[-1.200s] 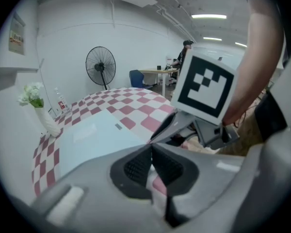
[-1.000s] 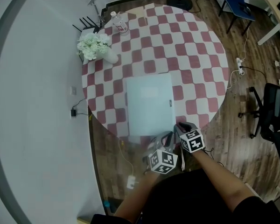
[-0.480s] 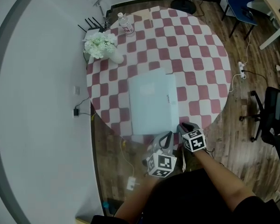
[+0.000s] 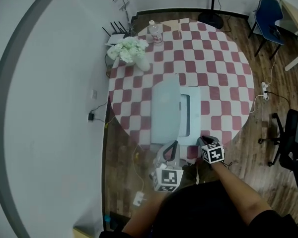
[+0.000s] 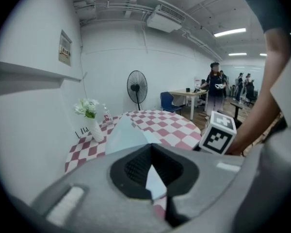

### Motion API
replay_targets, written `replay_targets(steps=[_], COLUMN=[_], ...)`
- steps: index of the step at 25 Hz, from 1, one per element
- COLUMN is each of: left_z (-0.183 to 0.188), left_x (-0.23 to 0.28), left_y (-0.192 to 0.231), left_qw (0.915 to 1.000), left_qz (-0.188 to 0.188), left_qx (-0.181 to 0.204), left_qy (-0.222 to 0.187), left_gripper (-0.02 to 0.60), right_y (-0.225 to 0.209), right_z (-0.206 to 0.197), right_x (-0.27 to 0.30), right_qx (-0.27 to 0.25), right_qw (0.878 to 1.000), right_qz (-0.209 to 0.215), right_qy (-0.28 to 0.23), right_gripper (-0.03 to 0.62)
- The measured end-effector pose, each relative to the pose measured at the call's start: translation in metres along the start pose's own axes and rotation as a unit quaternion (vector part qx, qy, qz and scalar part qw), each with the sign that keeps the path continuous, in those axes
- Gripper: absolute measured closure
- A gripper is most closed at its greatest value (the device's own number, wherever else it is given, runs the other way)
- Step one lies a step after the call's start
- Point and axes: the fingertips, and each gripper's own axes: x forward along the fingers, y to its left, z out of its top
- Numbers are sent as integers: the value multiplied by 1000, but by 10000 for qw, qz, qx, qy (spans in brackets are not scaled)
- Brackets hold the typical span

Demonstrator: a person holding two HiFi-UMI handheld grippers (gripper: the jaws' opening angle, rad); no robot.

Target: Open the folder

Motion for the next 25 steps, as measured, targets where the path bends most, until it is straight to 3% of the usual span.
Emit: replay_targets(steps=[6,11,18,25], left_z=[4,-2,-22,-53], left_x=[-33,-53,-84,-103], left_y=[46,74,131,179], left_qw=[9977,9947,9814,9731], left_qz=[596,921,1632,2102], left_qx=[-268,-375,-922,-891], left_qy=[-190,-260,-416,-322], left_gripper=[580,580,580,578], right_y=[10,27,58,72], right_z=[10,19,32,40], right_x=[-2,2,13,22], right_qx=[-272,-373,-516,-552], right_qw=[9996,9993,9984,9984], right_qz=[-27,7,181,68], right_qy=[-74,-99,-107,-70], right_gripper=[591,591,592,592])
